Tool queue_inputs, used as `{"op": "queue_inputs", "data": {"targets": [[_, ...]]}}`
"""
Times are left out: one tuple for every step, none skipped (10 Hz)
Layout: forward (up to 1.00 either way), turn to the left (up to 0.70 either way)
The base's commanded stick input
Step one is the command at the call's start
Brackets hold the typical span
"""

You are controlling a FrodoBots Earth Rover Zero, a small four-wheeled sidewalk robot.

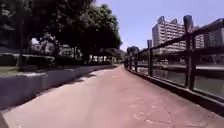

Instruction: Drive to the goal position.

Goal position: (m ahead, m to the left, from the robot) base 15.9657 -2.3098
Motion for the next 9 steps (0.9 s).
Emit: {"op": "queue_inputs", "data": {"targets": [[1.0, 0.01], [1.0, 0.01], [1.0, 0.01], [1.0, 0.01], [1.0, 0.01], [1.0, 0.01], [1.0, 0.01], [1.0, 0.01], [1.0, 0.01]]}}
